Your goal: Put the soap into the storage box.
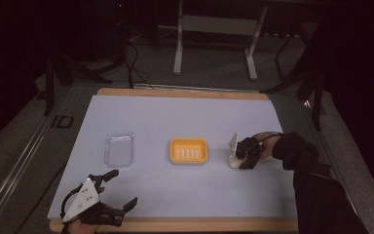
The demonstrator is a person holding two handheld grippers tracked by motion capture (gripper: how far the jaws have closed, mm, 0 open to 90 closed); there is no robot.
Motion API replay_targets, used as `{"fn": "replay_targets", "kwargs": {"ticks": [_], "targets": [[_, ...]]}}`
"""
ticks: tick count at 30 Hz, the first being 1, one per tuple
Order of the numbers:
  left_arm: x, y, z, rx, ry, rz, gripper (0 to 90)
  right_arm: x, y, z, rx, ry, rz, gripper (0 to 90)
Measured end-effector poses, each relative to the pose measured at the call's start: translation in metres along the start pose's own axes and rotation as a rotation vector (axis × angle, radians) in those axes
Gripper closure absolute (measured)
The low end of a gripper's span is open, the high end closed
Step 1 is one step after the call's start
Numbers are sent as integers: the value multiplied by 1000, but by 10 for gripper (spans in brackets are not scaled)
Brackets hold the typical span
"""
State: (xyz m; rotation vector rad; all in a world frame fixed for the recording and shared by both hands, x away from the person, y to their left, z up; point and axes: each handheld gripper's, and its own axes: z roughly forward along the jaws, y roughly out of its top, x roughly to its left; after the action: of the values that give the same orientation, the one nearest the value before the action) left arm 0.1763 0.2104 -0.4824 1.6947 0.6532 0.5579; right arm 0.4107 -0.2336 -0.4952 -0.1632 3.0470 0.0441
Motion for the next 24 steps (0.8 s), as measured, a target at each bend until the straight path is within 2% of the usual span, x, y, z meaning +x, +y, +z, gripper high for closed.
{"fn": "replay_targets", "kwargs": {"ticks": [4, 7, 8, 12, 14, 18, 22, 23, 24], "targets": [[0, 0, 0, 0, -2, 0, 12, -3, 2, 1, 18, 24, -1, 498], [0, 0, 0, 0, -3, 0, 11, -3, 3, 0, 33, 44, 20, 501], [0, 0, 0, 0, -3, 0, 12, -5, 3, 0, 35, 59, 46, 502], [0, 0, 0, -2, -3, 0, 12, -6, 2, 0, 31, 63, 64, 502], [-1, 0, 0, -2, -3, 0, 12, -7, 1, -1, 26, 53, 77, 502], [0, 0, 1, -2, -3, 0, 12, -8, -2, -6, 11, 66, 116, 502], [0, 0, 1, -3, -4, 0, 12, -7, -3, -12, -19, 62, 126, 502], [0, 0, 1, -3, -4, 1, 12, -8, -3, -15, -32, 80, 136, 502], [0, 0, 1, -4, -4, 2, 12, -7, -3, -16, -40, 77, 132, 502]]}}
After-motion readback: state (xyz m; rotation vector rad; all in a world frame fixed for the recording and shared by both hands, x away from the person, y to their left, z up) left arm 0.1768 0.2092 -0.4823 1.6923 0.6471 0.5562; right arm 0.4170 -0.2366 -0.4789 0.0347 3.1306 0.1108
